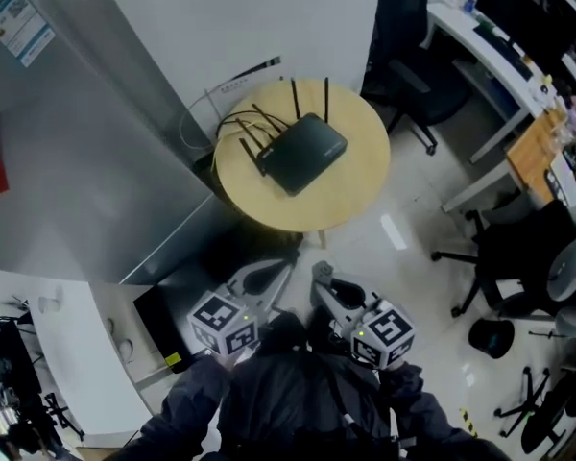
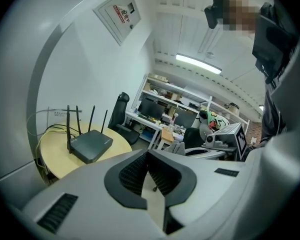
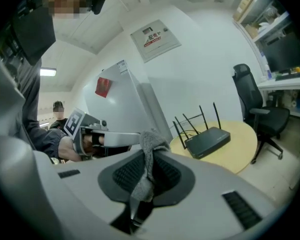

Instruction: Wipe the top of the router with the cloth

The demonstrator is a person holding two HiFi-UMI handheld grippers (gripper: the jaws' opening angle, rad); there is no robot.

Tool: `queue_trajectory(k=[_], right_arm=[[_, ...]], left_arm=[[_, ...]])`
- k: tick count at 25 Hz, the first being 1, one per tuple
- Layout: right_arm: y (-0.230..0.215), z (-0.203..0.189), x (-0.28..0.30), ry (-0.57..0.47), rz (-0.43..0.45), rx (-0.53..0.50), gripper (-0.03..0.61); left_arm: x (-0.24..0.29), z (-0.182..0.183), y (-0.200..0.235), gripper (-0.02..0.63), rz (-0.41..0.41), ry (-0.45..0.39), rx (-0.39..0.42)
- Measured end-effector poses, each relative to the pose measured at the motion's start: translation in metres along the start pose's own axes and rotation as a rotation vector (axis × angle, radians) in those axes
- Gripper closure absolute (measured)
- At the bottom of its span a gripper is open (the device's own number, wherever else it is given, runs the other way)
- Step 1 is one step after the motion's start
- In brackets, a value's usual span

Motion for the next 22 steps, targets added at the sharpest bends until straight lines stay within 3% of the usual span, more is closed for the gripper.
queue_trajectory(k=[7, 17, 22], right_arm=[[-0.069, -0.005, 0.063, 0.010, -0.058, 0.152, 0.509], [-0.146, -0.051, 0.225, 0.061, -0.145, 0.572, 0.509], [-0.179, -0.066, 0.281, 0.059, -0.250, 0.755, 0.509]], left_arm=[[0.031, 0.003, 0.056, 0.621, 0.055, 0.018, -0.034], [0.055, 0.006, 0.178, 0.621, 0.101, 0.040, -0.069], [0.050, 0.004, 0.233, 0.621, 0.148, 0.080, -0.080]])
Point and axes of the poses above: the fingertips, and each gripper's own axes: x forward along the fingers, y to its left, z out of its top, the point moved 3 cm from there along -x, backward along the fingers, and after that the axes turned 3 degrees about z, right-handed, at the moved point
